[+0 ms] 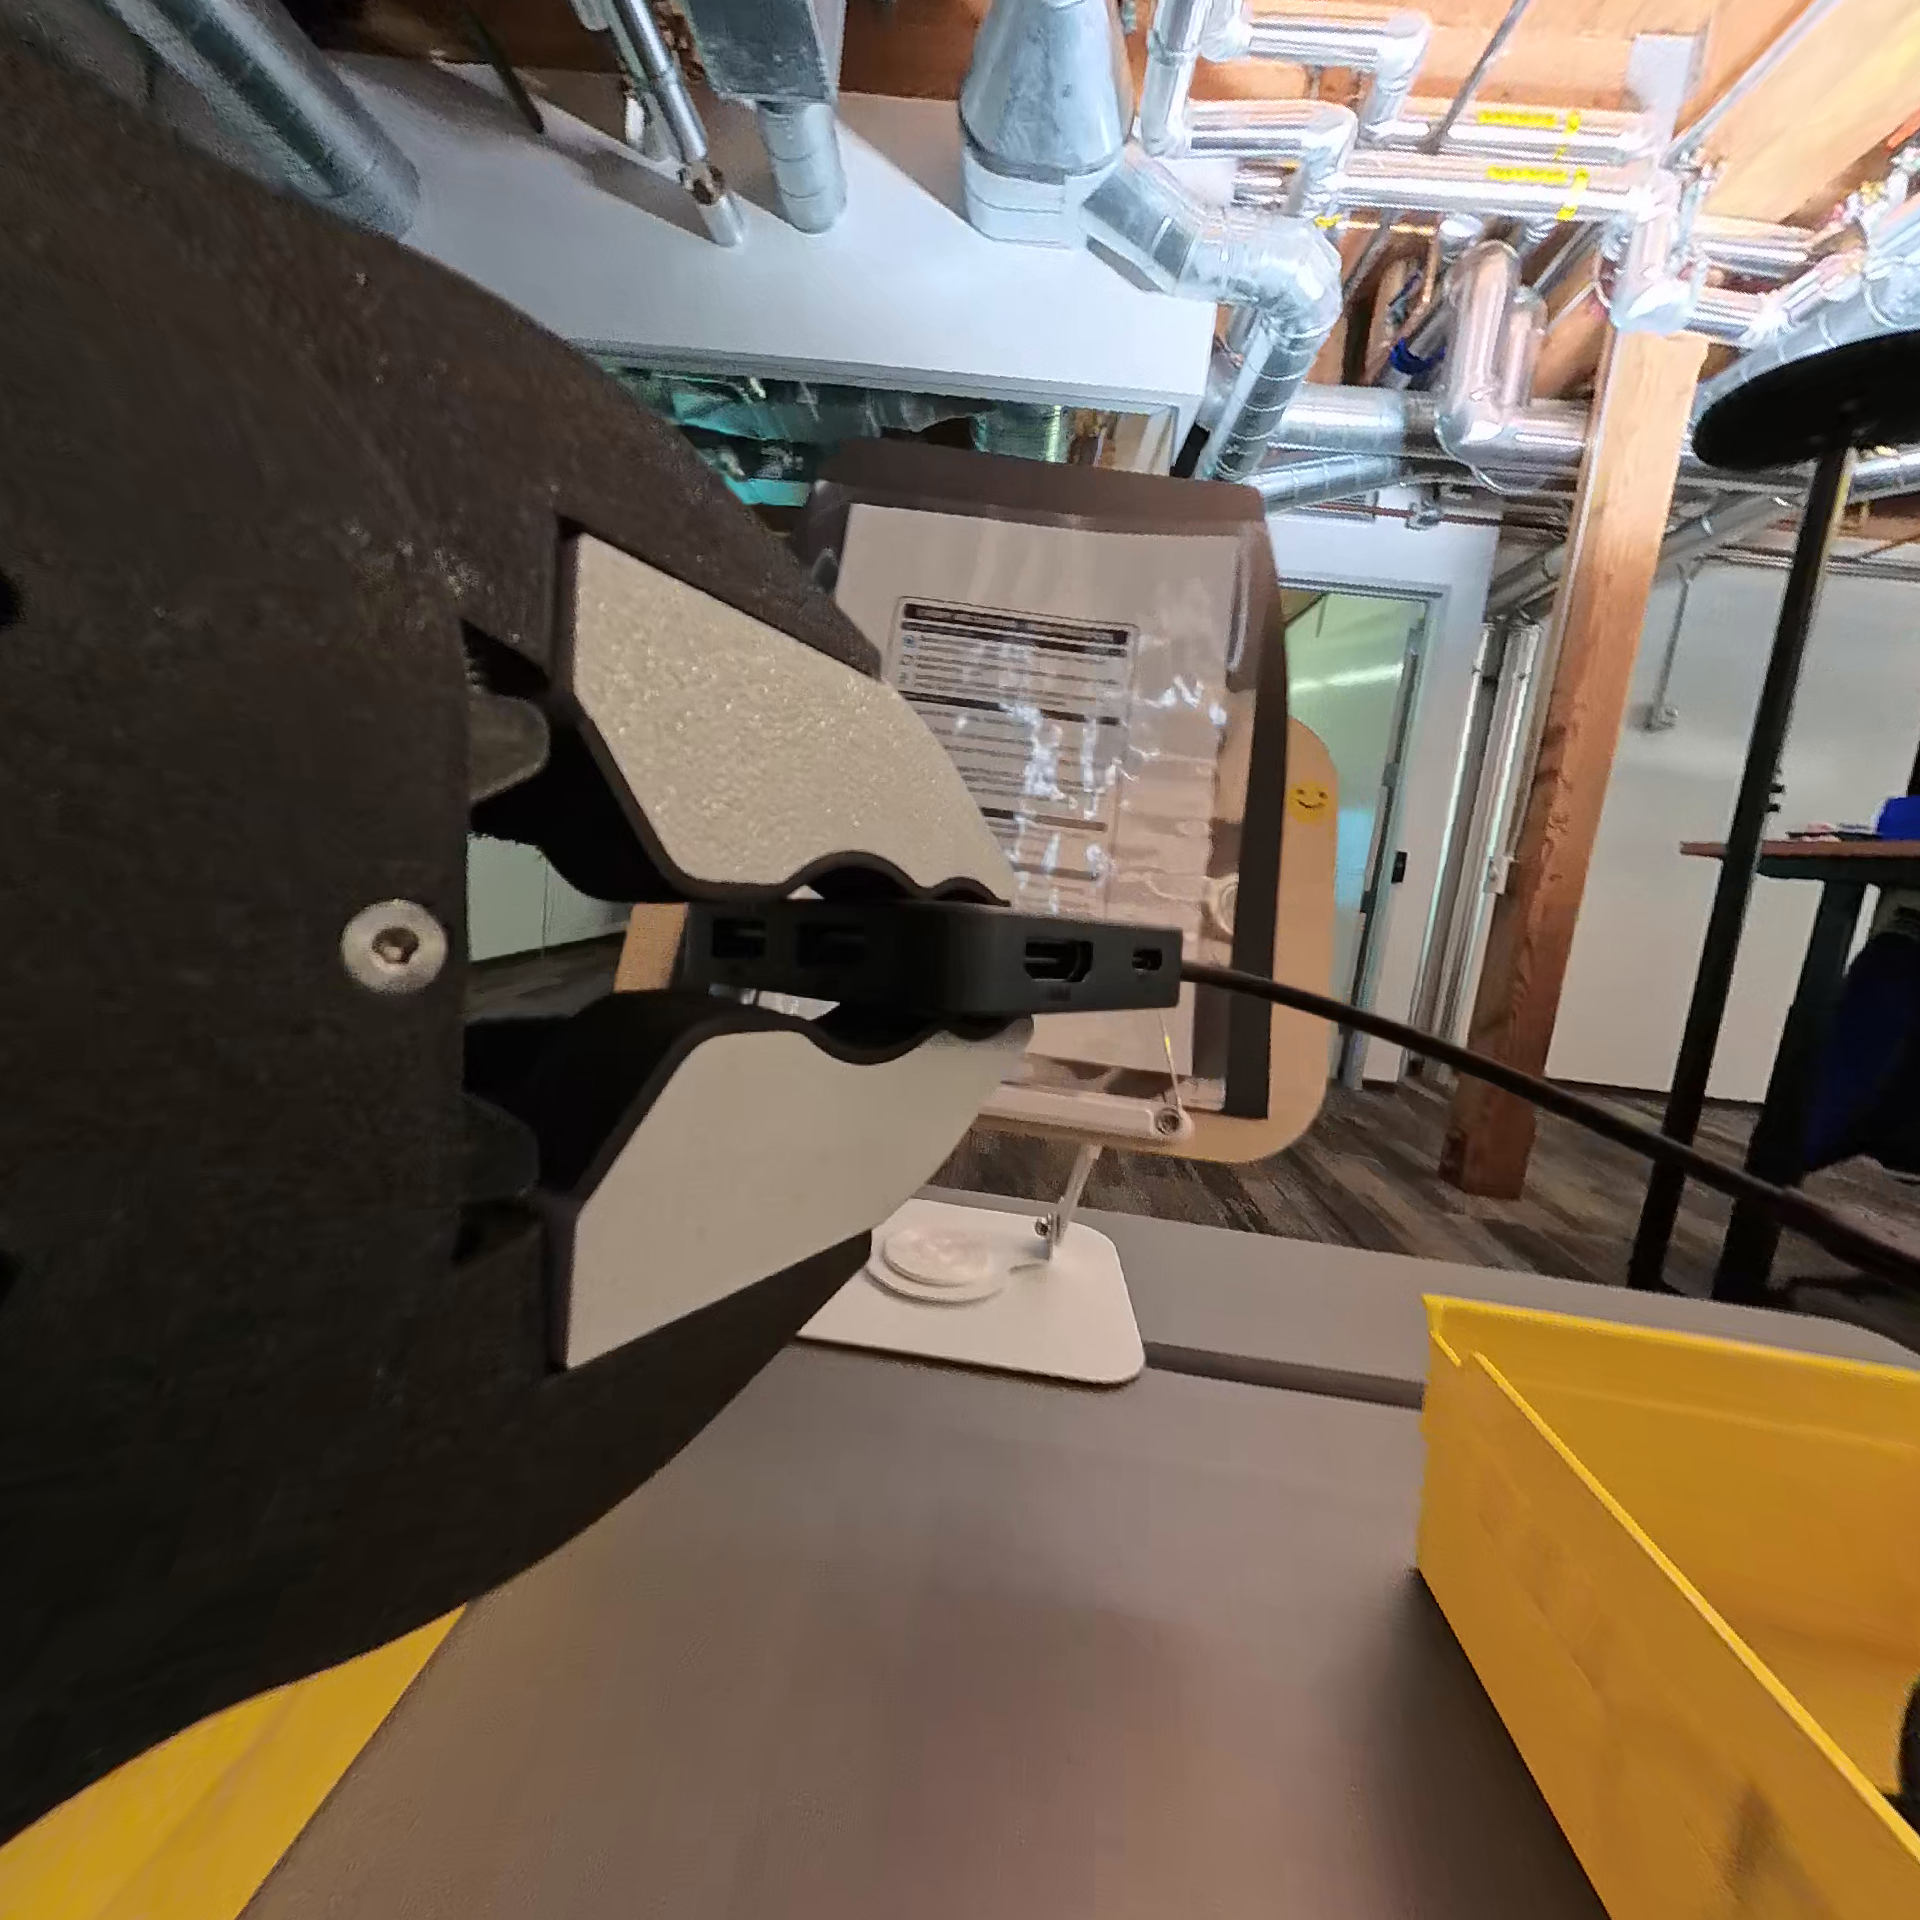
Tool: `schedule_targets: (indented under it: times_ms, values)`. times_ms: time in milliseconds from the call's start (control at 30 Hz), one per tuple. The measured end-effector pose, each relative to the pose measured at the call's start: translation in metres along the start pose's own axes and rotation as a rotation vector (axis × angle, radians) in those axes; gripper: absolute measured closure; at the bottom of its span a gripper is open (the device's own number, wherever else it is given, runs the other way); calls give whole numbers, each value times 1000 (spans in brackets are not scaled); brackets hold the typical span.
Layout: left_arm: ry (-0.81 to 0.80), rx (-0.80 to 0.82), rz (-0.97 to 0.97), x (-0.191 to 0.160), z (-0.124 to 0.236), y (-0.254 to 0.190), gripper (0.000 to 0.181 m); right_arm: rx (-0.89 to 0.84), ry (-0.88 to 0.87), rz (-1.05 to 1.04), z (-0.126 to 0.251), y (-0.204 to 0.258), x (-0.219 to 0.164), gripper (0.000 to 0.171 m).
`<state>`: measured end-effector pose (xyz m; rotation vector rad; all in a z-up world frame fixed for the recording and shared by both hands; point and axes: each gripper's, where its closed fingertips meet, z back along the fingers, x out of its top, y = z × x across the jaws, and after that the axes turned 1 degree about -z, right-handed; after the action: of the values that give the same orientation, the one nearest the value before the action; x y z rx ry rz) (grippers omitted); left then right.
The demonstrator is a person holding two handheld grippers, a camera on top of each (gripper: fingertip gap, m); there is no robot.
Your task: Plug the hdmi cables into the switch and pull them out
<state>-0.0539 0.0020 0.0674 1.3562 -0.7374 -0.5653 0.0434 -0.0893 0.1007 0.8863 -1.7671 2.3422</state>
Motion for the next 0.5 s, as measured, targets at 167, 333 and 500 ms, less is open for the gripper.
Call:
schedule_targets:
  times_ms: [167,333,500]
  values:
    - [-41,-44,-53,30,0,-15,167,-98,-38,312,-34,34,31,151]
    - [-93,-80,-55,55,4,-24,167,-125,-29,433,-55,54,31,144]
    - [-150,-123,-13,69,8,-30,167,-113,9,470,-60,60,27,148]
